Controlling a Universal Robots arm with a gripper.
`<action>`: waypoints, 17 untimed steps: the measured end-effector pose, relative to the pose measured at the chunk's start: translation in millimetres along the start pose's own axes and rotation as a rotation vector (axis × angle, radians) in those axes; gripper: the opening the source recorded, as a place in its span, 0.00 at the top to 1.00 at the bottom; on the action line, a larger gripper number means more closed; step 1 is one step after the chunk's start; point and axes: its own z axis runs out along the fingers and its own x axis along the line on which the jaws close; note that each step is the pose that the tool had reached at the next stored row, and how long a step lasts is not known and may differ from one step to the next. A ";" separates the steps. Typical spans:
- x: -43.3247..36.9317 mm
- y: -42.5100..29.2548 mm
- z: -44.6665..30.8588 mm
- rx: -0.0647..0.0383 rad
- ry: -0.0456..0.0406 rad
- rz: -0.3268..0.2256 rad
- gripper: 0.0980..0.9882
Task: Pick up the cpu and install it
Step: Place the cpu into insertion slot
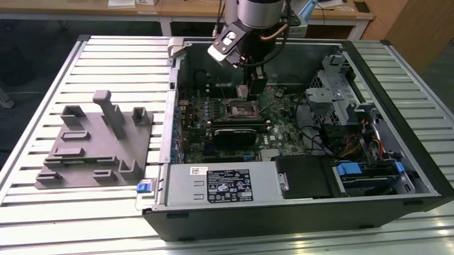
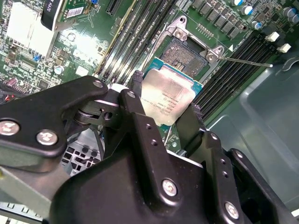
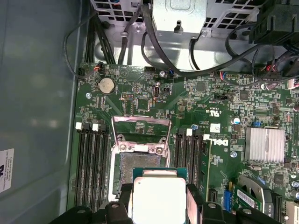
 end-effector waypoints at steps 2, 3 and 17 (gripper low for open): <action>0.0 0.0 0.2 0.000 0.0000 0.000 0.50; 0.0 0.0 0.2 0.000 0.0000 0.000 0.50; 1.3 -0.4 12.6 0.000 -0.0002 0.003 0.50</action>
